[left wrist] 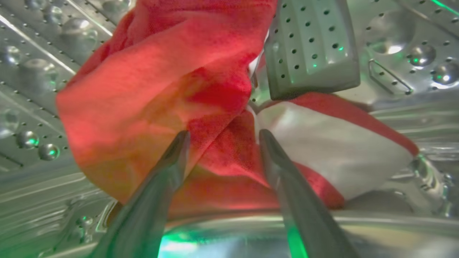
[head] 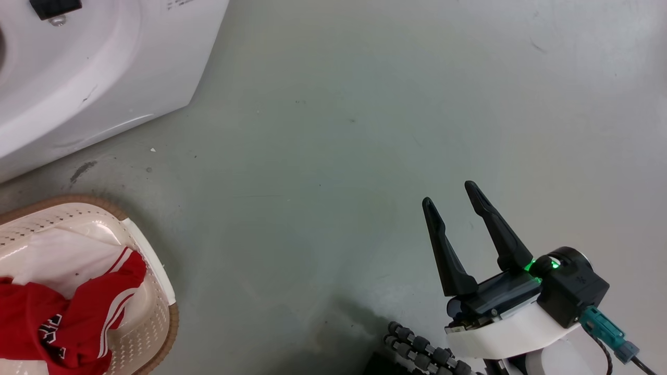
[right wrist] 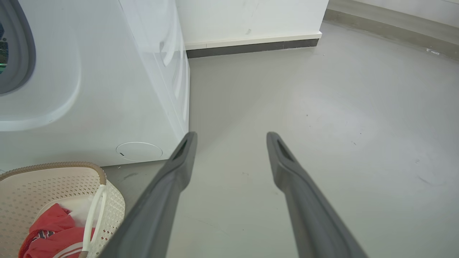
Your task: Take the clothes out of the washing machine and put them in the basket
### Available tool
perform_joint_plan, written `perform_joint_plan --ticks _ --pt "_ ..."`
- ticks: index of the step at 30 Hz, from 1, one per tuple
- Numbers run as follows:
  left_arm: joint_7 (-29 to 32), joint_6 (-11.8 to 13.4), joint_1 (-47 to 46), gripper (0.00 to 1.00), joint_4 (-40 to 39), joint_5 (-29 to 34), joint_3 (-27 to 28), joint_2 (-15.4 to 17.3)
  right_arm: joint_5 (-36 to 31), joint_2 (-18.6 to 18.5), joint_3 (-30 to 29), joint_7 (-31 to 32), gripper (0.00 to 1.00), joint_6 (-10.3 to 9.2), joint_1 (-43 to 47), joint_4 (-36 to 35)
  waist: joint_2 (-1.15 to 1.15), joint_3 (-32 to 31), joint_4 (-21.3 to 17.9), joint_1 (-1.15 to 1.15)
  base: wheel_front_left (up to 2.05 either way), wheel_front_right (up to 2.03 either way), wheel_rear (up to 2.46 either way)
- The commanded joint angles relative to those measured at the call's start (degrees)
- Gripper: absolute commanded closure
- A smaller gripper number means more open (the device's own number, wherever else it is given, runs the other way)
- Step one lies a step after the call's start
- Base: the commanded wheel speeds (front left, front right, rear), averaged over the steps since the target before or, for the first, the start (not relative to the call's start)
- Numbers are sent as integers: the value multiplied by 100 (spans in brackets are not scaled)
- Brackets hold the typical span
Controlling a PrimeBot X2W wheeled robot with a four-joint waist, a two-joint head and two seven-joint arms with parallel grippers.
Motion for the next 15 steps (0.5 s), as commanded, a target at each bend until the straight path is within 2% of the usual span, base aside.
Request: perform_joint_plan --ticks 1,2,3,9,15 --pt "6 8 150 5 9 -3 -31 25 30 11 9 -22 0 -4 -79 -19 0 24 -9 -1 0 0 0" --pt "-12 7 145 58 -14 -5 -41 47 41 11 15 -24 0 -4 -98 -15 0 37 -13 -1 0 0 0" --pt "-70 10 130 100 -50 -4 -45 77 52 11 20 -26 0 -4 -113 -8 0 47 -18 -1 0 0 0" --pt "-594 143 51 100 -147 54 -83 159 107 11 45 -26 0 -4 -164 24 0 73 -41 -1 0 0 0" --pt "-1535 311 -84 100 -230 137 -122 194 128 11 73 -28 0 -4 -260 47 0 66 -64 -1 0 0 0"
